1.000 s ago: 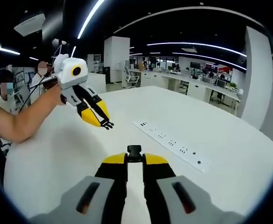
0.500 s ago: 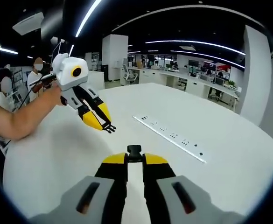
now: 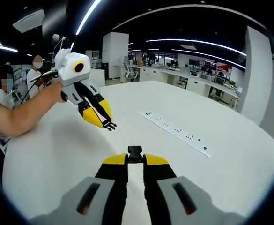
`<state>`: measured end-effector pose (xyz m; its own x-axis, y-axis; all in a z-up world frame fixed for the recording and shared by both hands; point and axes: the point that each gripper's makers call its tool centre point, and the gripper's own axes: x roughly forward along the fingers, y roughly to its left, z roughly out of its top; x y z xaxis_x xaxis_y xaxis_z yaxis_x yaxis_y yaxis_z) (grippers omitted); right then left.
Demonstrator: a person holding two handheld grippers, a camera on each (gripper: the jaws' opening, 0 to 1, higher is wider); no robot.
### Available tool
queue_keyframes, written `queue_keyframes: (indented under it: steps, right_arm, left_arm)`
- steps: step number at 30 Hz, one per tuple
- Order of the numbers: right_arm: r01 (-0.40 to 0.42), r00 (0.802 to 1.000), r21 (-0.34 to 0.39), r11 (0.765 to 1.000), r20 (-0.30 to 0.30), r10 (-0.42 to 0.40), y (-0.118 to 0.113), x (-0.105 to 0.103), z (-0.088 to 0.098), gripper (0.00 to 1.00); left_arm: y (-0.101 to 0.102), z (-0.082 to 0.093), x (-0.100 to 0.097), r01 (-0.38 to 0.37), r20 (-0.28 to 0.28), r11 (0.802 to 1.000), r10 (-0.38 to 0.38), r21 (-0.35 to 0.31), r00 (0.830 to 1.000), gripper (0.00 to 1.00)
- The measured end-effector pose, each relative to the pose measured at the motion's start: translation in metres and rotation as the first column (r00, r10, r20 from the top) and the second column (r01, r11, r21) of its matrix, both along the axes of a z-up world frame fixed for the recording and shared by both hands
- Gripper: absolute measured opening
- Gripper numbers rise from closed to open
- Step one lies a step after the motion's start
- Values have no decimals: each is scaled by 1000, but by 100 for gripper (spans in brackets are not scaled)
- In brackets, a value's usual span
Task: Snap the two parts of the plastic buckle together until the buckle closes and remains connected.
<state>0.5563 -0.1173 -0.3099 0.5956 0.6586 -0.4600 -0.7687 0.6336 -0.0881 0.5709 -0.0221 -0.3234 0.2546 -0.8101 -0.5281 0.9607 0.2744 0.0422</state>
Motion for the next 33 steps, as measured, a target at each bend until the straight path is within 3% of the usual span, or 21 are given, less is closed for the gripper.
queue_keyframes:
  steps: [33]
  right_arm:
    - [-36,999,-20,999,-29,36,6,-33,-17,11]
  left_arm:
    - [12,-20,-44,11,-27,1000,-11,19,1000,10]
